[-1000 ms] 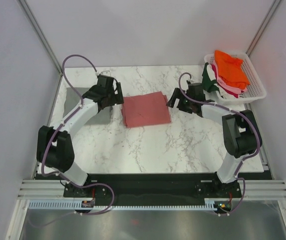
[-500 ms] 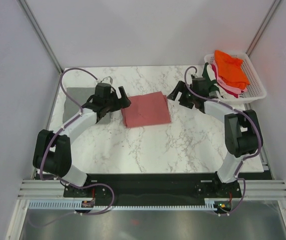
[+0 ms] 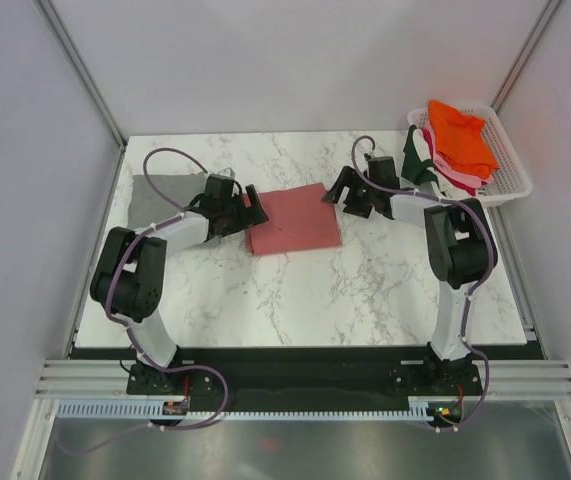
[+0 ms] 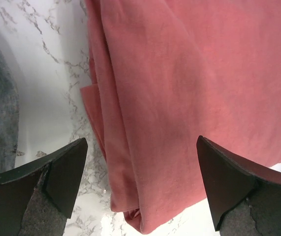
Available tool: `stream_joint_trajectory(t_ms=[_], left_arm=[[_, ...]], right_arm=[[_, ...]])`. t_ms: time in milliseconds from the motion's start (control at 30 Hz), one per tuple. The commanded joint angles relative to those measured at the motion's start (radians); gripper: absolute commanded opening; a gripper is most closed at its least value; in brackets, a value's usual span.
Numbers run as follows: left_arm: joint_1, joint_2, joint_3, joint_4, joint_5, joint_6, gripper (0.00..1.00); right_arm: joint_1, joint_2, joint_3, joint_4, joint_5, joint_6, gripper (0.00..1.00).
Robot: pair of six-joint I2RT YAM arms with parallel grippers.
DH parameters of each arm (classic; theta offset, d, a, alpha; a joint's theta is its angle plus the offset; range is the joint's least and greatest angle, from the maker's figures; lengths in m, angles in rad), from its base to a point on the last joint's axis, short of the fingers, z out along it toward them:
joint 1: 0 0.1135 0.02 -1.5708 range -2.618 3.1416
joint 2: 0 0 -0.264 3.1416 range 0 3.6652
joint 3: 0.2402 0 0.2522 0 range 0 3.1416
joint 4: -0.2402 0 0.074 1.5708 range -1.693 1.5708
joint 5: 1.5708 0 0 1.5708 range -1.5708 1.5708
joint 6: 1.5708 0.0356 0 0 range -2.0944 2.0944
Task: Fold and stack the t-shirts
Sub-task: Neatly place the folded tshirt to the corner
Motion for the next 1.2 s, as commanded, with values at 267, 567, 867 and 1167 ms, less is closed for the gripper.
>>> stream_joint_trajectory(t_ms=[267,567,867,1167], left_arm=[[0.025,0.081,0.102,0.018,-0.009,-0.05,0.98],[0.04,0.197,0.2,-0.022,0.004,-0.084,0.91],[0.043,0.261,0.263,-0.062,-0.003,-0.113,0.81],[0.049,0.307,0.298,-0.067,0.024,-0.101,0.73]], right_arm=[[0.059,0.149,0.161,-0.075,0.092,-0.023,0.82],[0.066,0.197,0.22,-0.13,0.132,-0.045,0.62],[0.074,0.223,0.249,-0.147,0.13,-0.045,0.55],[0.074,0.226,0.257,-0.148,0.106,-0.055,0.55]])
